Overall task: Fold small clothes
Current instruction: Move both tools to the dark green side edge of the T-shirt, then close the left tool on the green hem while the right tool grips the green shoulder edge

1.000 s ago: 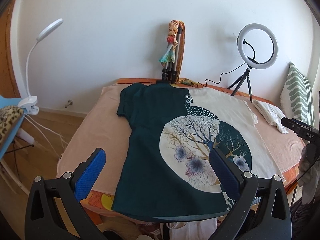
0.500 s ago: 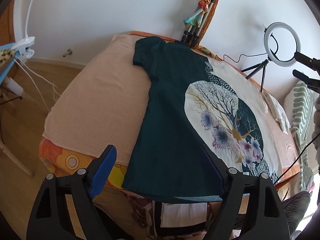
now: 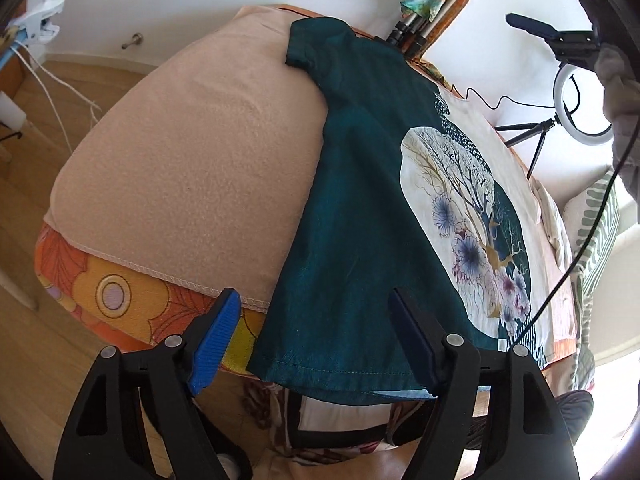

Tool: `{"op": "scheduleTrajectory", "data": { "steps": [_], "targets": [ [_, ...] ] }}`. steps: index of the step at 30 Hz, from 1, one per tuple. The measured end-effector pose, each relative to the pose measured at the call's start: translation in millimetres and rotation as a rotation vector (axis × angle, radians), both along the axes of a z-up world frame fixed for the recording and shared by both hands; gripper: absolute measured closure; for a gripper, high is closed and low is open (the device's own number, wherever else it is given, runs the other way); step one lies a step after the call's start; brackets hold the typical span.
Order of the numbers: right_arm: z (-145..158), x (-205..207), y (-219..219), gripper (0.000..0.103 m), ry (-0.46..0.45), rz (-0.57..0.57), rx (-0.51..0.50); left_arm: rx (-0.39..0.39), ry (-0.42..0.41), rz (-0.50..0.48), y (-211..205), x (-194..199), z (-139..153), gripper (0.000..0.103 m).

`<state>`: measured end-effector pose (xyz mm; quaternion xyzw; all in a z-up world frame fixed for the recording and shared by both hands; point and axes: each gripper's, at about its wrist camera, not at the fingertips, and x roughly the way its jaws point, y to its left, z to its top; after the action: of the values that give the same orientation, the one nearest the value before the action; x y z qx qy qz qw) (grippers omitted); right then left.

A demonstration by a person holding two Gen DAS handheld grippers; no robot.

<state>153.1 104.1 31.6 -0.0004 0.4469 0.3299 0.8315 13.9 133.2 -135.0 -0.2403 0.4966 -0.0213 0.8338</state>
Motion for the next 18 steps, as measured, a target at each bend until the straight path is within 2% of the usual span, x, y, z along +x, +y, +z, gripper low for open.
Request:
{"op": "scheduleTrajectory", "data": {
  "steps": [2,3,6,7,8,9,12,14,16,18],
  "targets": [
    [-11.4,14.6,25.6,0.031,0.036,0.027,0.016,-0.002,-0.008,0.003,3.1,-2.0,-0.5,0.038],
    [-18.5,19.9,38.5,0.036,0.049,0.037,0.012,-0.003,-0.008,0.001,4.3,-1.9,-0.7,0.039],
    [-44.2,33.1,79.2,0.043,0.079,0.089,-0.017,-0.017,-0.012,0.005,6.9,-3.6,-1.5,0.043],
    [-53.8,36.6,91.8,0.043,0.086,0.101,-0.034,-0.014,-0.014,0.0,6.2,-3.4,-1.1,0.047],
    [-62.8,39.5,103.4,0.044,0.097,0.115,-0.05,-0.011,-0.015,-0.009,4.7,-2.9,-1.1,0.059],
    [-72.6,43.4,114.4,0.045,0.111,0.127,-0.064,-0.011,-0.013,-0.017,3.2,-1.7,-1.6,0.062],
    [-98.7,53.8,144.4,0.048,0.123,0.149,-0.126,-0.016,-0.015,-0.028,1.5,-0.3,-1.6,0.067],
    [-115.9,63.8,159.5,0.049,0.124,0.134,-0.176,-0.03,-0.015,-0.038,0.6,1.0,-3.0,0.078],
    [-131.5,75.0,170.9,0.05,0.136,0.122,-0.212,-0.032,-0.019,-0.041,-0.4,2.3,-3.1,0.078],
    [-143.7,85.1,182.8,0.05,0.113,0.105,-0.263,-0.042,-0.017,-0.046,-0.2,3.2,-3.5,0.083]
  ]
}}
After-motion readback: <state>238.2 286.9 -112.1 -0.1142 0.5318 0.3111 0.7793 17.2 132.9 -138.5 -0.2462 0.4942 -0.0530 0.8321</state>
